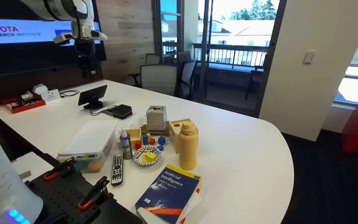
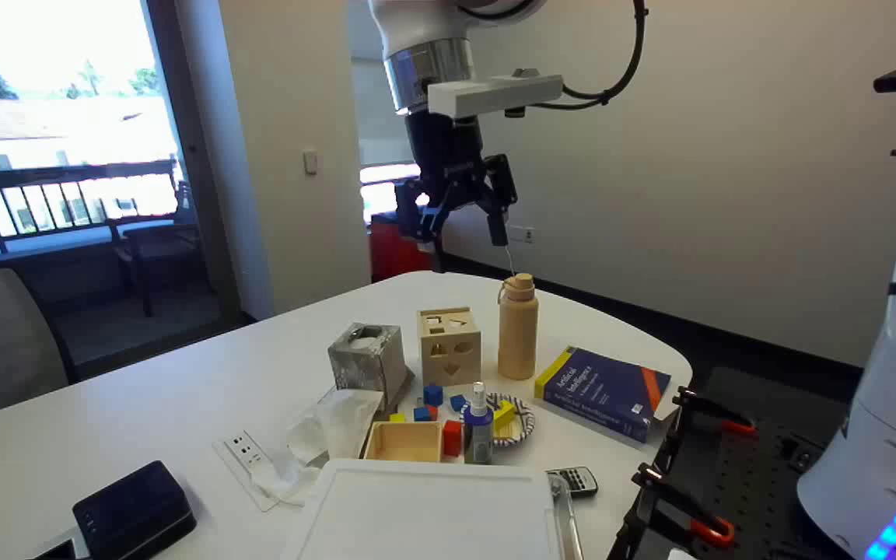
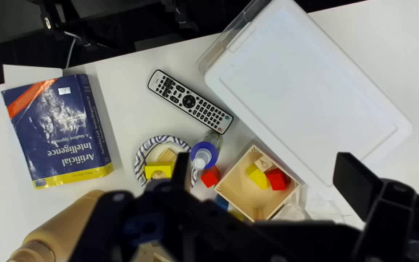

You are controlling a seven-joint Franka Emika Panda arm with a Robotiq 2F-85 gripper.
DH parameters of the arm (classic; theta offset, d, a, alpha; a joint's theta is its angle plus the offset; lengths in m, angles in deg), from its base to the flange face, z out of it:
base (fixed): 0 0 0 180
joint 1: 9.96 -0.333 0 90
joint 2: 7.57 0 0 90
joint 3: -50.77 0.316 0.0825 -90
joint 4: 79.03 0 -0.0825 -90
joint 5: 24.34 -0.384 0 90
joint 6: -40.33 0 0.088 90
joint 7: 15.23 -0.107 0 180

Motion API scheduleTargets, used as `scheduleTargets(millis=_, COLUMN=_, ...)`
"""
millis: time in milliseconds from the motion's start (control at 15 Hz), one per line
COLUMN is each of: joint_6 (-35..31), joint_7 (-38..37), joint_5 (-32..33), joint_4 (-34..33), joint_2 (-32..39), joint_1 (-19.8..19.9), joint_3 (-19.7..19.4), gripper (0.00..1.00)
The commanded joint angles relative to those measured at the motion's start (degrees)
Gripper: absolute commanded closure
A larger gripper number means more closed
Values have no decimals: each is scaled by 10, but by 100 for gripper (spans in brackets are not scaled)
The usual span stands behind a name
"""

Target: Open the book

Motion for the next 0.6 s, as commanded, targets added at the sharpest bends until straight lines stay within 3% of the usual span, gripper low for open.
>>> scheduleTargets(millis=0, joint_6=1, joint_7=-2, joint_5=2, joint_4=-1, joint_2=1, joint_1=-19, joint_3=-19, gripper=0)
scheduleTargets(millis=267, joint_6=6, joint_7=4, joint_5=-2, joint_4=-6, joint_2=2, joint_1=-18, joint_3=-24, gripper=0)
scheduleTargets(millis=533, joint_6=35, joint_7=60, joint_5=-33, joint_4=-42, joint_2=8, joint_1=2, joint_3=-74, gripper=0)
